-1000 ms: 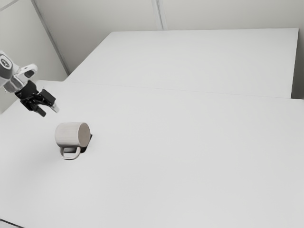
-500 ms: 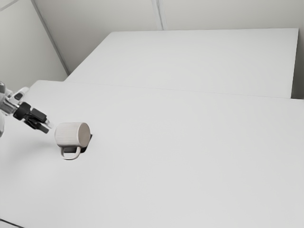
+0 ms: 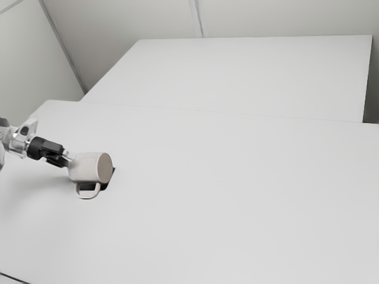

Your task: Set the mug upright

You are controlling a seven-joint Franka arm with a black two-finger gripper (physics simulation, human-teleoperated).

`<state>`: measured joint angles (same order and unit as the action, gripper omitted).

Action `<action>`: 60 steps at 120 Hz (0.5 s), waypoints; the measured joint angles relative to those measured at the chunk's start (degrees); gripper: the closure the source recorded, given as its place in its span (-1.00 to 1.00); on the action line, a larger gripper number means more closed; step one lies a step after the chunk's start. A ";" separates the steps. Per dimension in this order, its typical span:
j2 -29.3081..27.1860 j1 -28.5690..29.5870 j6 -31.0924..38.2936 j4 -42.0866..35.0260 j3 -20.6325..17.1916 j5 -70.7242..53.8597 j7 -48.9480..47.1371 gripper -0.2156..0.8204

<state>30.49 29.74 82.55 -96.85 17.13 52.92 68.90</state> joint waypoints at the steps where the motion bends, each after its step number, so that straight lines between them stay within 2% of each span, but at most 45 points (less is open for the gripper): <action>1: 0.01 0.01 -0.12 -0.04 -0.09 0.19 0.00 -0.58; 15: 0.21 0.25 -1.66 -0.67 -0.84 1.99 -0.53 -0.42; 44: 0.93 0.49 -3.81 -0.82 -0.96 3.45 -1.93 0.43; 50: 0.94 0.50 -4.03 -0.82 -1.02 3.61 -2.16 0.55; 60: 0.81 0.49 -4.29 -0.82 -1.05 3.75 -2.49 0.64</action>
<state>31.31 30.23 78.26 -97.67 16.09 56.67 66.40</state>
